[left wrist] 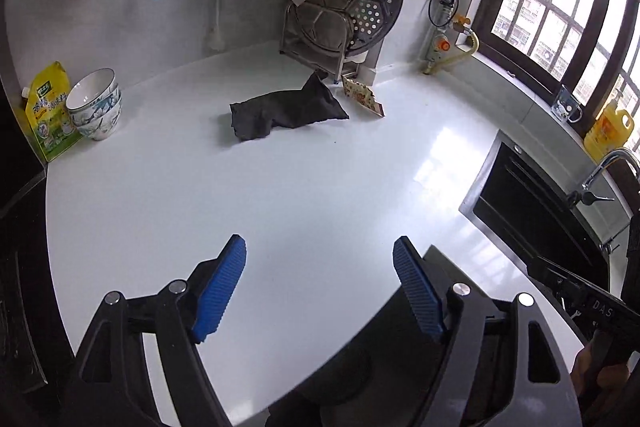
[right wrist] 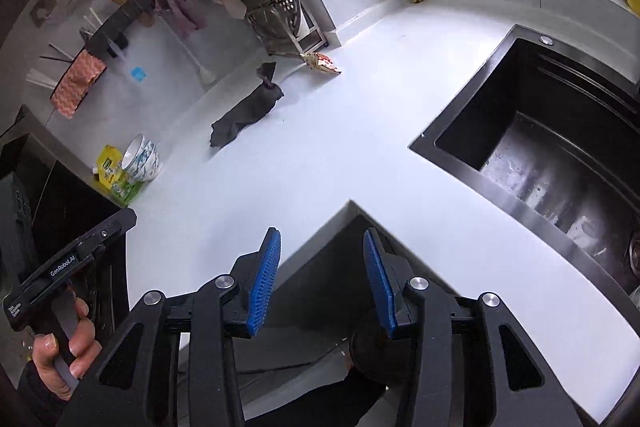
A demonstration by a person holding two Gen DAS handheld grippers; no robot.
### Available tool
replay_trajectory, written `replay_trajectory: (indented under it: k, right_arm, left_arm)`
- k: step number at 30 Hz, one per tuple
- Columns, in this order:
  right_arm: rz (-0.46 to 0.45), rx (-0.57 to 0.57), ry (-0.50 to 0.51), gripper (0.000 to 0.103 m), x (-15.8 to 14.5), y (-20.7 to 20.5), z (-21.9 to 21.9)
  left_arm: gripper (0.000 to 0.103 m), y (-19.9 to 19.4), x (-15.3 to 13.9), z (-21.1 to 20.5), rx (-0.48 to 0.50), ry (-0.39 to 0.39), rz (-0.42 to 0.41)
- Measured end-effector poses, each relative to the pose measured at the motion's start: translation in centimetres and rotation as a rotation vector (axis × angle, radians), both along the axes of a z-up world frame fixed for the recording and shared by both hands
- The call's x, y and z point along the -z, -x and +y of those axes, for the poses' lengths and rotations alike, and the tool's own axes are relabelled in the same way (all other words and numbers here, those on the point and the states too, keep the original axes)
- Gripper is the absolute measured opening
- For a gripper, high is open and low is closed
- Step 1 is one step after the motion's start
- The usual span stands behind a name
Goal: Collect trash
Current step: 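Raise both tools back over the counter toward the dark grey cloth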
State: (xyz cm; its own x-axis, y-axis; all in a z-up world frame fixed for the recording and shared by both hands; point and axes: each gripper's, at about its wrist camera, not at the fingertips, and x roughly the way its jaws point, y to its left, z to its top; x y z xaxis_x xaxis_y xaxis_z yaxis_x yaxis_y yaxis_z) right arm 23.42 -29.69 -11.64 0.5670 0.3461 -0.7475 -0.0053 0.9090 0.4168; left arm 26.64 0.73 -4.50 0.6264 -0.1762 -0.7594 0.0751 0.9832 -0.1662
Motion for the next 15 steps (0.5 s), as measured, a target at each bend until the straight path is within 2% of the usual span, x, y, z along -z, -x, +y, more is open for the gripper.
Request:
replay_trajectory:
  k: [2, 3, 6, 10, 15]
  right_arm:
    - [-0.025, 0.022, 0.006, 0.043, -0.4, -2.3, 0.7]
    - [-0.031, 0.038, 0.016, 0.047, -0.5, -3.4, 1.0]
    - [-0.014, 0.052, 0.002, 0.047, -0.3, -6.5, 1.7]
    - [0.015, 0.03, 0.061, 0.048, 0.3, -10.5, 2.4]
    - [0.029, -0.014, 0.1, 0.048, 1.6, -16.2, 2.4]
  left_arm:
    - [0.075, -3.1, 0.4, 1.3, -0.006, -0.003, 0.005]
    - [0.076, -4.7, 0.6, 1.8, -0.012, -0.017, 0.005]
    - [0.076, -8.8, 1.4, 3.3, -0.034, -0.039, 0.029]
    - [0.082, -12.4, 2.2, 5.4, -0.085, -0.017, 0.025]
    - [0.083, -15.6, 3.6, 7.3, -0.168, 0.023, 0.046]
